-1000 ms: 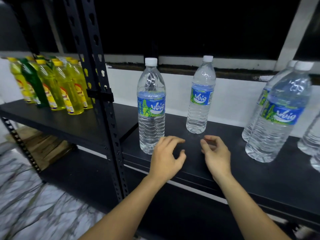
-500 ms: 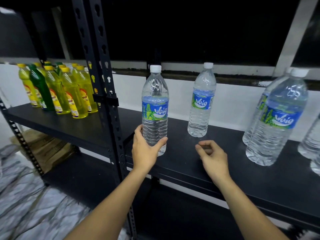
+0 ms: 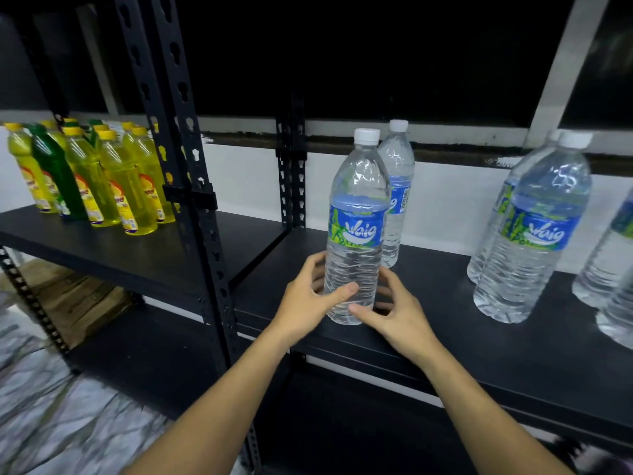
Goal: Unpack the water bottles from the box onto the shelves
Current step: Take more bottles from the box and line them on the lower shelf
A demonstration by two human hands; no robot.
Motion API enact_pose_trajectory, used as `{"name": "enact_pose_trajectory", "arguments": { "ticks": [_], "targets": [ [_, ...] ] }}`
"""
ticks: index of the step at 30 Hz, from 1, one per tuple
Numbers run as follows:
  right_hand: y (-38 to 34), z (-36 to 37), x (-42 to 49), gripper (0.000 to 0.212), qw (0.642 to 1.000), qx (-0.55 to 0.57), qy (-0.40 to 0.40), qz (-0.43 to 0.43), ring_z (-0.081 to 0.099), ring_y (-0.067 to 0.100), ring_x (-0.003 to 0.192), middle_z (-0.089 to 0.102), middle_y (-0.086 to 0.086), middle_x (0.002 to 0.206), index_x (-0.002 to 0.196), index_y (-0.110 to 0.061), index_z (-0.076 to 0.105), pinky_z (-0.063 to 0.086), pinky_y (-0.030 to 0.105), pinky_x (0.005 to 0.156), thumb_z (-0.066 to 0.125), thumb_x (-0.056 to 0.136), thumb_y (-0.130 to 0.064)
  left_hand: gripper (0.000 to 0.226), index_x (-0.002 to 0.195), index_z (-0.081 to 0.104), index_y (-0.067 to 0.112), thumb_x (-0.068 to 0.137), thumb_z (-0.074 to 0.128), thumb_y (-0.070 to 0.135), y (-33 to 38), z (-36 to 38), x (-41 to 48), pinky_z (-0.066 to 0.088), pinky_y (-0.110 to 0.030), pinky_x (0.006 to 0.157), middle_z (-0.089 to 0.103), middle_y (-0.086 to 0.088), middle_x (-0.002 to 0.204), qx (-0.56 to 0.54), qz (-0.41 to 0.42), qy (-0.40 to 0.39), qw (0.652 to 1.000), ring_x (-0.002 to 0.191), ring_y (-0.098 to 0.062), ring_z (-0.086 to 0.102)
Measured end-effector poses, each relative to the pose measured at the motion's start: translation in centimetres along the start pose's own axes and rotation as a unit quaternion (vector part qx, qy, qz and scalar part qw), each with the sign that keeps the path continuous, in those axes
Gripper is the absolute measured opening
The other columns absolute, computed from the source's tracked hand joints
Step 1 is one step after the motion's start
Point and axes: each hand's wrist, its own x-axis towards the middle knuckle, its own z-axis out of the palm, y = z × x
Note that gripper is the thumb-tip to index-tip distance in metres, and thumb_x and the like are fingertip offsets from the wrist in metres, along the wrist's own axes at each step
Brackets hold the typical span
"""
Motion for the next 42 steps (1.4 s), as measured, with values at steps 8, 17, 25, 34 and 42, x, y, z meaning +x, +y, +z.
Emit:
{"name": "enact_pose_trajectory", "arguments": {
  "ticks": [8, 17, 25, 34, 42],
  "targets": [
    [0.6, -0.1, 0.3, 0.08, 0.995, 0.045, 0.085, 0.008, 0.068, -0.005, 0.109, 0.074, -0.018, 0.117, 0.138, -0.031, 0.053, 0.054, 0.016, 0.09, 0.095, 0.07, -0.029, 0.061, 0.136, 0.057, 0.051, 0.081, 0.082, 0.043, 0.4, 0.9, 1.4, 0.054, -0.035, 0.103, 0.066, 0.016, 0.13, 0.08, 0.031, -0.06, 0.995, 0.115, -0.001, 0.066],
    [1.8, -0.1, 1.8, 0.085, 0.995, 0.036, 0.094, 0.022, 0.067, -0.002, 0.115, 0.071, -0.02, 0.122, 0.145, -0.029, 0.046, 0.053, 0.033, 0.105, 0.092, 0.074, -0.024, 0.113, 0.146, 0.05, 0.033, 0.052, 0.069, 0.092, -2.6, -0.4, 1.5, 0.039, -0.036, 0.117, 0.051, 0.015, 0.151, 0.33, -0.023, -0.057, 0.942, 0.143, -0.007, 0.042],
    [2.3, -0.4, 3.9, 0.082, 0.994, 0.031, 0.099, 0.029, 0.065, -0.009, 0.113, 0.069, -0.027, 0.118, 0.145, -0.027, 0.046, 0.052, 0.032, 0.107, 0.091, 0.077, -0.022, 0.099, 0.138, 0.058, 0.033, 0.06, 0.057, 0.094, -3.1, 0.2, 1.7, 0.026, -0.029, 0.121, 0.048, 0.022, 0.151, 0.408, -0.003, -0.065, 0.911, 0.148, 0.0, 0.029],
    [2.5, -0.5, 5.5, 0.078, 0.992, 0.021, 0.12, 0.03, 0.064, -0.013, 0.108, 0.068, -0.024, 0.117, 0.144, -0.028, 0.047, 0.052, 0.027, 0.104, 0.089, 0.079, -0.021, 0.093, 0.138, 0.059, 0.033, 0.065, 0.06, 0.09, -3.1, 0.3, 1.6, 0.022, -0.025, 0.119, 0.047, 0.023, 0.151, 0.421, 0.006, -0.056, 0.905, 0.148, 0.001, 0.028],
    [2.4, -0.4, 6.3, 0.079, 0.99, -0.009, 0.14, 0.032, 0.064, 0.005, 0.114, 0.065, -0.018, 0.118, 0.143, -0.026, 0.046, 0.05, 0.029, 0.104, 0.09, 0.078, -0.023, 0.089, 0.138, 0.059, 0.033, 0.067, 0.062, 0.088, -2.9, 0.4, 1.5, 0.021, -0.025, 0.118, 0.047, 0.023, 0.151, 0.428, 0.011, -0.054, 0.902, 0.148, 0.001, 0.028]
  ]
}}
